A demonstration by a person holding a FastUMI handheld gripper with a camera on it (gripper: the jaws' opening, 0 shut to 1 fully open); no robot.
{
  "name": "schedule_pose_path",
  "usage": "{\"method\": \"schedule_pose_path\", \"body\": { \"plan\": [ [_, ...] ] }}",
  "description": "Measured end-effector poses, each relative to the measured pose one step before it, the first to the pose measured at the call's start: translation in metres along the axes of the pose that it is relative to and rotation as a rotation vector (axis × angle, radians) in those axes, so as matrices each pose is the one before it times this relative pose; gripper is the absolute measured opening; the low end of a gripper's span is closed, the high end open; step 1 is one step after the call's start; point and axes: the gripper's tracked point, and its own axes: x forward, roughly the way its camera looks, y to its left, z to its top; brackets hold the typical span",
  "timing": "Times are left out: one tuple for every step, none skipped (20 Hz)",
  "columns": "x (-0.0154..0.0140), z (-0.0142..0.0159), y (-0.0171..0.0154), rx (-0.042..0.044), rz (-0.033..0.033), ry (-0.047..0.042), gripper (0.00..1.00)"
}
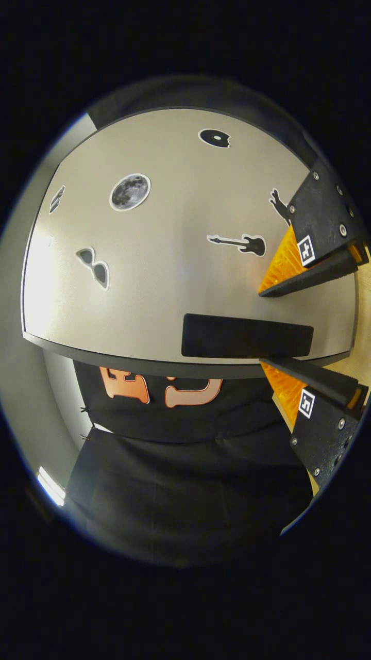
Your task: Open the shoe cabinet door, grab the shoes and put them into the shoe cabinet, then close the shoe cabinet door.
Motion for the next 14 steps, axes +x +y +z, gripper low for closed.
{"method": "schedule_pose_path", "body": {
  "plan": [
    [-0.00047,0.00022,-0.00012,-0.00233,-0.00391,-0.00158,0.72],
    [0.00036,-0.00096,-0.00038,0.00237,-0.00289,0.00643,0.72],
    [-0.00011,-0.00039,0.00095,0.00281,-0.00123,-0.00035,0.72],
    [0.00029,-0.00108,-0.00043,0.00501,-0.0043,0.01049,0.72],
    [-0.00158,-0.00291,0.00085,0.01716,-0.00187,0.01635,0.72],
    [-0.00299,-0.00184,0.00136,0.01482,-0.00113,0.00993,0.72],
    [-0.0036,0.00111,0.00016,0.00818,-0.00523,-0.00153,0.73],
    [-0.00511,0.00238,-0.00179,0.00226,-0.00785,-0.00227,0.73],
    [-0.00698,0.00375,-0.00094,0.00024,-0.00604,-0.01301,0.74],
    [-0.00756,0.00359,-0.00057,-0.00257,-0.00244,-0.00889,0.74],
    [-0.00911,0.00163,0.00005,-0.0039,-0.00417,0.00128,0.75],
    [-0.01012,0.00178,-0.00075,0.00068,-0.00706,-0.00051,0.75],
    [-0.01105,0.00077,-0.00049,0.00187,-0.00636,0.0009,0.75],
    [-0.01285,0.00031,-0.00195,0.00091,-0.01141,0.00006,0.75]
  ]
}}
